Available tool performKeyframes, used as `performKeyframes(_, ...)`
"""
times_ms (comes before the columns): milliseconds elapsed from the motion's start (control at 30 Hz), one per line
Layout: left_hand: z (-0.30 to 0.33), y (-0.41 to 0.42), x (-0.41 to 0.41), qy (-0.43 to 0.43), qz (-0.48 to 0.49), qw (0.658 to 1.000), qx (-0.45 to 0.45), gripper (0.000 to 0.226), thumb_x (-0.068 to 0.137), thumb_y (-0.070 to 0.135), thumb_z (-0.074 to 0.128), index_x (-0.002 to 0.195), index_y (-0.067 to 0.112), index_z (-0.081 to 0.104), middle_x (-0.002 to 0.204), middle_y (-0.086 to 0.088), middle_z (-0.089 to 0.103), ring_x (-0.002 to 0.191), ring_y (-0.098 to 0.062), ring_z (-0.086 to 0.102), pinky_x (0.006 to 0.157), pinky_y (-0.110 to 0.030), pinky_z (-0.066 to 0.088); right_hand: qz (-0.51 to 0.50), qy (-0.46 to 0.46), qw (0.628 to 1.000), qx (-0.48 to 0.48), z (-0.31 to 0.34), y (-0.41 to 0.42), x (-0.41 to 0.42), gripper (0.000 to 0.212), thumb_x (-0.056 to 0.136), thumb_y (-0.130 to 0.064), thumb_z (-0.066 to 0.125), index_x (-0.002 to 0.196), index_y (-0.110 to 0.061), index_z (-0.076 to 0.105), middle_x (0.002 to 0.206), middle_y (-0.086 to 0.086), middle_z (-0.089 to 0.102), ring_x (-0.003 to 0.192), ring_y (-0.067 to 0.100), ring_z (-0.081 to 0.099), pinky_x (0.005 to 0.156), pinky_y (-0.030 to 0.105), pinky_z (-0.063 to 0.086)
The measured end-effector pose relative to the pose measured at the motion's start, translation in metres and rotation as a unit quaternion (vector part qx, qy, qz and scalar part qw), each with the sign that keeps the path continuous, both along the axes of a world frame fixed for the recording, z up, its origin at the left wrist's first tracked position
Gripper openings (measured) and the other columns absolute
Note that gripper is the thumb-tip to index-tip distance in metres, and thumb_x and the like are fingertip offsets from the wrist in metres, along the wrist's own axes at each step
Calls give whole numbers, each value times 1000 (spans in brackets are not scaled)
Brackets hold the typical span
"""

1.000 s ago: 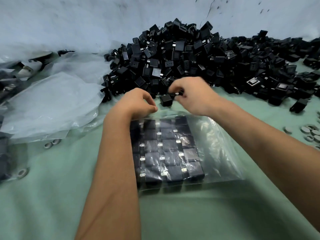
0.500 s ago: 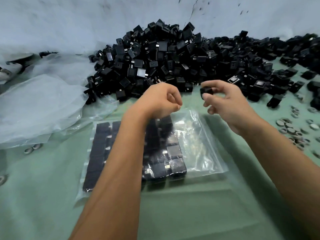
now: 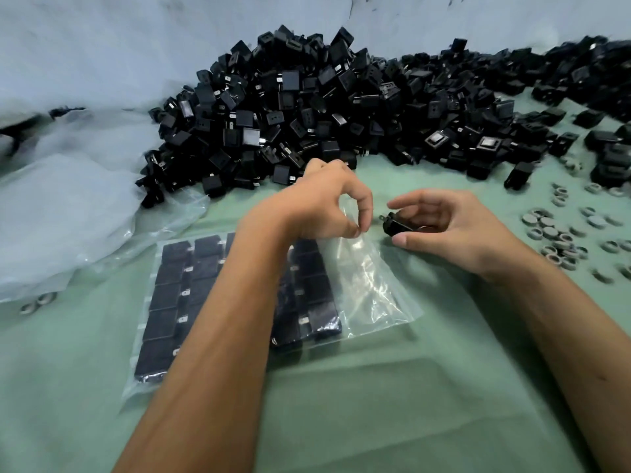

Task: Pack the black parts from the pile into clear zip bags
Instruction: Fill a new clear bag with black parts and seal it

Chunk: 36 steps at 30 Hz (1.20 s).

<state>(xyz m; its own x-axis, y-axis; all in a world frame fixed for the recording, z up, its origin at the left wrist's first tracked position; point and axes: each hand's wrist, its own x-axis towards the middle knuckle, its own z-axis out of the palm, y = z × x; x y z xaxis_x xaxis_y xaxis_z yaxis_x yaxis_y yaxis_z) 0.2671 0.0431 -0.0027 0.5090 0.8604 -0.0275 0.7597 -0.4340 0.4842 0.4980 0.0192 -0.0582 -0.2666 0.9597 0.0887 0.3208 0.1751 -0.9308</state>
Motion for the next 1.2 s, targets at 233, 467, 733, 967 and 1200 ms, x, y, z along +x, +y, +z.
performKeyframes(233,9,0,-14,-63,-24,998,-18,21,77,23,88,74,40,76,125,10,55,136,-16,39,117,-47,31,136,-56,989,7,7,-13,-14,39,76,-4,89,106,-27,79,69,-4,61,63,12,56,66,21,50)
performKeyframes(467,10,1,-17,-121,-35,992,-18,13,77,17,87,82,26,78,120,2,65,125,-7,52,105,-30,38,237,-28,969,-59,9,-19,-23,27,88,-5,79,115,-11,77,105,9,79,98,25,76,86,28,59)
performKeyframes(733,6,1,-15,-109,-19,993,-38,13,79,16,86,81,25,77,119,7,66,121,-5,56,94,-19,39,235,-8,970,-65,6,-19,-26,18,85,-7,79,103,-1,79,93,18,78,82,37,74,74,45,59)
performKeyframes(967,8,0,-17,-122,-24,991,-40,13,78,17,87,80,25,77,117,6,68,118,-3,57,91,-13,38,243,-23,968,-62,2,-19,-33,13,82,-19,87,93,-13,82,83,10,79,72,16,72,66,22,54)
performKeyframes(1200,8,-1,-16,-121,-28,991,-40,14,78,16,87,79,25,77,115,6,69,118,-4,58,91,-14,38,243,-44,968,-47,4,-20,-32,14,81,-29,87,93,-22,83,85,11,79,80,42,72,73,49,57)
